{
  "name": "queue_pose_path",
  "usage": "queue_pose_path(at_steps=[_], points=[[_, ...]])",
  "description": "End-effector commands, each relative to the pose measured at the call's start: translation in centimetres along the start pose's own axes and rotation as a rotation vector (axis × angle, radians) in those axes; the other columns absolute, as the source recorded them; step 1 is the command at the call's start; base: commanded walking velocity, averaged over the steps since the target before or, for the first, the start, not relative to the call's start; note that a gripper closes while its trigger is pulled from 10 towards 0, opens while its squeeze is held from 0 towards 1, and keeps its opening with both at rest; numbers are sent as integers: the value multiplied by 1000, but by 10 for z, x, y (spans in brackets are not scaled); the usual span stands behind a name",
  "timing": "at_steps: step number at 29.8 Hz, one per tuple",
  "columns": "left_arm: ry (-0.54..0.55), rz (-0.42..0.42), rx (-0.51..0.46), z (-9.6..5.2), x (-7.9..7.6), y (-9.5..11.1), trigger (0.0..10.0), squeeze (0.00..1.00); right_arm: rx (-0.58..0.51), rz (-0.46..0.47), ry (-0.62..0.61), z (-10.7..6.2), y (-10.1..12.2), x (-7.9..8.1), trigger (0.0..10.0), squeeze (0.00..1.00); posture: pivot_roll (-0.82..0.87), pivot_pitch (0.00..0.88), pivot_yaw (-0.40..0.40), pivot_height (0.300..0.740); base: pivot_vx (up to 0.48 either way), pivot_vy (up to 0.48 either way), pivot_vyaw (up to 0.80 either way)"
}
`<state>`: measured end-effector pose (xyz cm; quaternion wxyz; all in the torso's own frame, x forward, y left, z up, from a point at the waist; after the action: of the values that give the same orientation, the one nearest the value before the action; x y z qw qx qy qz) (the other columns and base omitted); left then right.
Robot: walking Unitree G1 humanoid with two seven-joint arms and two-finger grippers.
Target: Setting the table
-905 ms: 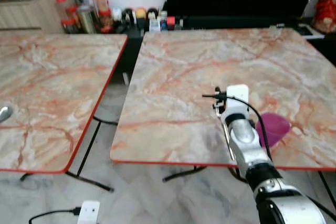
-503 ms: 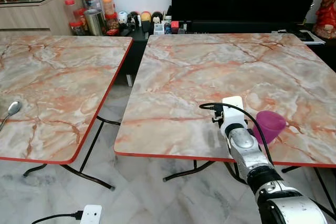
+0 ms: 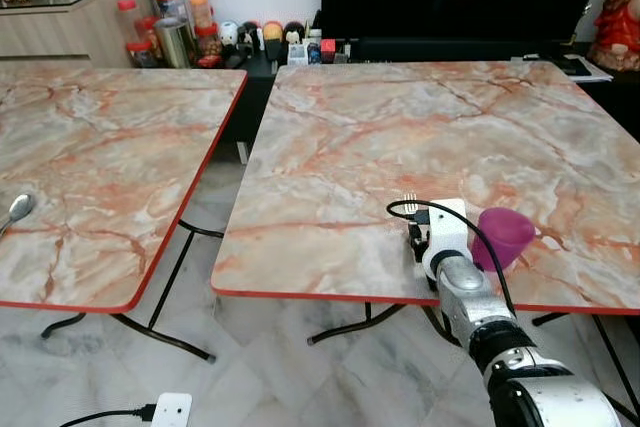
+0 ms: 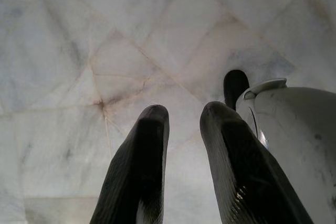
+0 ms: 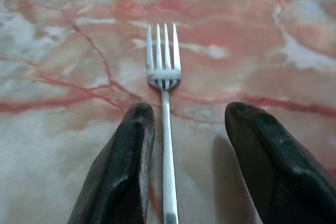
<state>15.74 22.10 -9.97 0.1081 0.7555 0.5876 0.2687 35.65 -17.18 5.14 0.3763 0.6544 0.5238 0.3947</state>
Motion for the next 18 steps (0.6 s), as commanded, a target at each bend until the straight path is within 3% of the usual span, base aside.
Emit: queue_pose_path(at_steps=[1,9,18], points=[[-2,3,29,-1,3,-8,10000,0,12,25,-2,1,2,3,10000,0,53,0,29,740,0,0,0],[-6,4,36,-2,1,-12,10000,0,30,44,18,1,0,9,10000,0,53,0,33,740,0,0,0],[-25,0,27,-1,-2,-6,10000,0,90,19,-13,0,-9,5,10000,0,53,0,30,740,0,0,0]])
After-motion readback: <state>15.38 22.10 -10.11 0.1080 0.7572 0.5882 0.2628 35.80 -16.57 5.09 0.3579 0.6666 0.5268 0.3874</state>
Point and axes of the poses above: a point about 5 cm out from each wrist's last joint towards the gripper, its own z axis pointing out of the wrist towards the gripper, its own y axis along the axis of the wrist's last joint, x = y × z, the point moved 1 cm from there along z, pointing out of the wrist towards the gripper, and after that the axes turned 13 degrees about z, right-handed, at the moved point
